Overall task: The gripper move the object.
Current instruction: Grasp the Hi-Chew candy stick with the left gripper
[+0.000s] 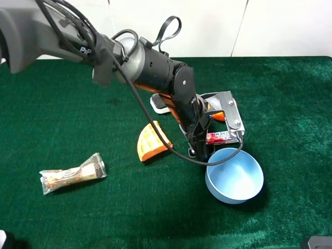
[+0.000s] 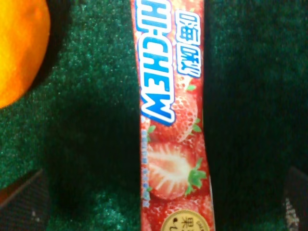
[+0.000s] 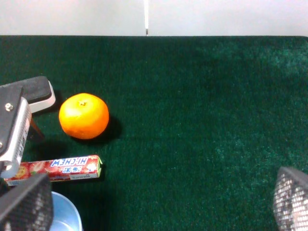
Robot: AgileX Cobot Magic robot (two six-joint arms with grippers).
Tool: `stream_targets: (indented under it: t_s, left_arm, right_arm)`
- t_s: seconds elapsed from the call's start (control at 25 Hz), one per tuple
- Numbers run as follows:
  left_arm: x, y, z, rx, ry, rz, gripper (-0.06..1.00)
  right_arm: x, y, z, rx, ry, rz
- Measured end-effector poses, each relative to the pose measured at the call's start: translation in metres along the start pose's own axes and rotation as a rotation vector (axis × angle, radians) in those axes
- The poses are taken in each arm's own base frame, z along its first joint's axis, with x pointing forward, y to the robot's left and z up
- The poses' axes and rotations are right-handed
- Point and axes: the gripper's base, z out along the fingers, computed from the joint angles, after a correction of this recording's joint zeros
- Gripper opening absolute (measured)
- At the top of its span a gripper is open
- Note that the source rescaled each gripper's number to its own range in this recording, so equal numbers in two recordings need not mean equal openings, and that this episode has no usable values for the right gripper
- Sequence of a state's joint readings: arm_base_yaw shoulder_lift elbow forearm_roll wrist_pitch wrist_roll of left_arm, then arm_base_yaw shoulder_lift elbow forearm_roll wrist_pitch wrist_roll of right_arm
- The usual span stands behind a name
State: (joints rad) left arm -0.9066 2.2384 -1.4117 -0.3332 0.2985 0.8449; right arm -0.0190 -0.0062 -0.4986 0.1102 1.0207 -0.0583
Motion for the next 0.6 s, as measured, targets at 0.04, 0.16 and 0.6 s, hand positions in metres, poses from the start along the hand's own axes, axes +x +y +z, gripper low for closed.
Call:
stream_targets:
  t_s: [0.04, 0.16, 0.6]
  left_arm:
    - [0.0000, 0.0000, 0.0000, 0.000, 0.000, 0.000, 0.90]
    - [0.0000, 0.0000, 0.0000, 0.000, 0.000, 0.000, 0.81]
    - [0.0031, -0.0009, 0.0058, 0.008, 0.011, -0.012, 0.52]
  right_arm:
    - [0.0000, 0.0000, 0.0000, 0.000, 0.000, 0.000]
    - [0.0000, 0.0000, 0.0000, 0.000, 0.000, 0.000]
    - [0.0000, 0.0000, 0.0000, 0.000, 0.000, 0.000]
